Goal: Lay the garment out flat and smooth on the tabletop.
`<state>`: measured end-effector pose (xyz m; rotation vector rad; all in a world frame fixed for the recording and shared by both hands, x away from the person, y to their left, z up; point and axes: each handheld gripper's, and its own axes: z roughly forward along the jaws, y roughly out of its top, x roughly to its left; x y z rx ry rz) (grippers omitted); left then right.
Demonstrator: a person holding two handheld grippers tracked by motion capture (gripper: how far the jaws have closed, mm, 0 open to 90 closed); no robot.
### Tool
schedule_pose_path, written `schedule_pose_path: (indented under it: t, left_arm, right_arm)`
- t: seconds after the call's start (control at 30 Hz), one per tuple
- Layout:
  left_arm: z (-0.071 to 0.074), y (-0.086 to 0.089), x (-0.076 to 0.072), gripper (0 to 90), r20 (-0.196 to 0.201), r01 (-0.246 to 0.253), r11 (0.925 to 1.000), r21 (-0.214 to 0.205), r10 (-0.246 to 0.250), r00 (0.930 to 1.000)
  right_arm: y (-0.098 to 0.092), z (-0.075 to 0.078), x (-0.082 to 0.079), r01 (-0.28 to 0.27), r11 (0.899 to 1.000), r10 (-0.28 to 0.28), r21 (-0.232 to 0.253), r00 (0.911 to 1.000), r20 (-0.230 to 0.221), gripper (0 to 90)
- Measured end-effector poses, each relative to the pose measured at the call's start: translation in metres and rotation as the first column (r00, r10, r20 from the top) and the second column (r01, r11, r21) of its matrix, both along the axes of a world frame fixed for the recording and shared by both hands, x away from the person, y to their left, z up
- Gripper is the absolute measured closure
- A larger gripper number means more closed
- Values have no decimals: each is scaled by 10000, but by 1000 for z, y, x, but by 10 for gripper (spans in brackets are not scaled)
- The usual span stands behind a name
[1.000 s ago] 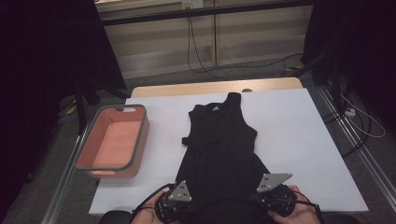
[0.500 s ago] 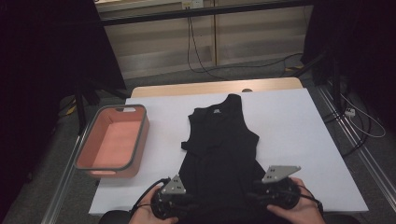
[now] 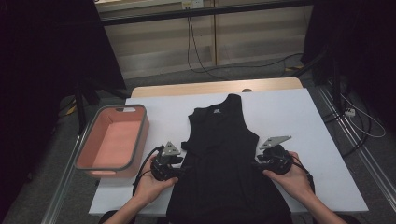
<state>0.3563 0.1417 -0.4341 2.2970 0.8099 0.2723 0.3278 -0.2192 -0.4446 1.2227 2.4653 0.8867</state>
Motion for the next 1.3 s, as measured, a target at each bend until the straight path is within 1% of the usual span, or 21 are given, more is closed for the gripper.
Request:
schedule_pose_path:
  t: [0.03,0.1,0.17,0.2,0.23,0.27,0.3,0.33,0.37,0.43,0.53,0.7,0.77,0.87,0.93,0.97,1.1,1.13,1.17,1.23,1.3]
  left_arm:
    - [-2,1,1,545,-21,-31,10000,85,31,10000]
    - [-4,2,0,571,-121,-70,10000,-6,70,9999]
    - [-7,-1,-4,608,-126,56,9997,253,-53,9999]
    - [-10,-3,-6,633,-69,101,9996,265,-99,9999]
    - [-9,-5,-6,655,-95,148,9995,268,-146,9998]
    - [-8,-5,-6,725,-337,179,9997,182,-173,9993]
    - [-8,-5,-5,791,-483,114,9999,66,-110,9988]
    - [-9,-5,-5,847,-607,110,9999,-59,-114,9981]
    - [-9,-5,-5,885,-619,119,9999,-35,-121,9980]
    - [-8,-5,-4,900,-722,69,10000,-72,-74,9974]
    - [-6,-3,-6,900,-651,100,9998,149,-90,9978]
    - [-3,6,-13,900,-754,-11,9992,412,42,9971]
    - [-1,10,-18,900,-676,-46,9983,574,85,9977]
    - [0,16,-23,900,-768,-98,9976,689,151,9969]
    - [0,23,-27,900,-873,-268,9975,650,324,9957]
    - [1,27,-29,900,-927,-327,9977,598,382,9950]
    - [4,33,-41,900,-920,-288,9980,562,339,9952]
    - [5,33,-43,900,-1053,-166,9986,500,218,9942]
    - [5,33,-44,900,-1040,-132,9988,470,181,9944]
    - [6,34,-47,900,-1191,-59,9991,424,109,9928]
    - [8,35,-51,900,-1240,1,9996,268,32,9923]
  right_arm:
    - [2,0,1,-18,10000,18,-18,10000,25,627]
    - [3,-2,1,79,9999,-81,86,9998,174,652]
    - [1,-4,-1,195,9993,-202,332,9996,220,686]
    - [0,-4,-1,265,9989,-273,374,9994,210,755]
    - [-1,-4,-1,201,9988,-208,449,9997,152,850]
    - [-1,-4,-2,115,9983,-120,575,9999,80,880]
    - [-1,-4,-2,101,9984,-110,559,9998,156,884]
    - [-1,-4,-3,53,9986,-60,524,9999,142,890]
    - [-2,-3,-3,27,9987,-34,514,9999,140,891]
    - [-4,-3,-3,39,9982,-44,597,9999,90,893]
    - [-9,-3,-6,150,9984,-155,548,9998,81,896]
    - [-20,1,-12,390,9991,-392,177,9992,122,899]
    - [-25,2,-14,485,9988,-486,111,9987,143,899]
    - [-35,3,-23,661,9978,-661,-23,9977,140,899]
    - [-44,4,-29,840,9964,-837,-149,9963,192,900]
    - [-48,4,-32,963,9953,-961,-111,9952,169,900]
    - [-60,7,-42,1269,9911,-1259,-410,9917,254,900]
    - [-62,8,-44,1262,9910,-1250,-450,9918,281,900]
    - [-63,9,-46,1331,9899,-1319,-481,9909,275,900]
    - [-65,11,-49,1410,9890,-1400,-438,9899,240,899]
    - [-65,12,-51,1429,9893,-1423,-305,9896,220,862]
